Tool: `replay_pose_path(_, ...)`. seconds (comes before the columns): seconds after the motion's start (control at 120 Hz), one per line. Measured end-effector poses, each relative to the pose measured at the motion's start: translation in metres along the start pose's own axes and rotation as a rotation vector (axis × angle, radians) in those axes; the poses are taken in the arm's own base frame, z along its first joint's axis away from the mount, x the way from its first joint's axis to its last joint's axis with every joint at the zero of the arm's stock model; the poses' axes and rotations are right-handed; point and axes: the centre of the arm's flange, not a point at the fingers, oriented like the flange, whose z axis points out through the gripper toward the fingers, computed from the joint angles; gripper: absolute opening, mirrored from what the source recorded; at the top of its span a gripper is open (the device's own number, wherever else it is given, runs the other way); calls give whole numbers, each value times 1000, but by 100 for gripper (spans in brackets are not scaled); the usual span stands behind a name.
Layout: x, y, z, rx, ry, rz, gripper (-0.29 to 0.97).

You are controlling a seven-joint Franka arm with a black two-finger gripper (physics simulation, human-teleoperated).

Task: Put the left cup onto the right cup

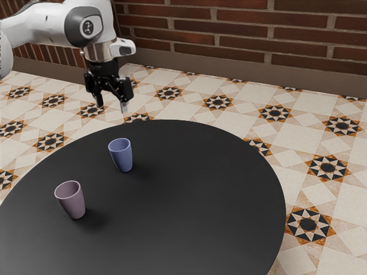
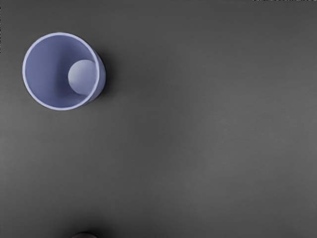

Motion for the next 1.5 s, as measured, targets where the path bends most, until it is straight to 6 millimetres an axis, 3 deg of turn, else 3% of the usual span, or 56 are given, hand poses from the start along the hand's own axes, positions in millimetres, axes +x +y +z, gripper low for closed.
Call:
replay_pose_path(1.117, 73, -59, 133, -32, -88, -54, 68)
replay_pose_path(1.5, 96, -59, 162, -54, -76, -15, 67)
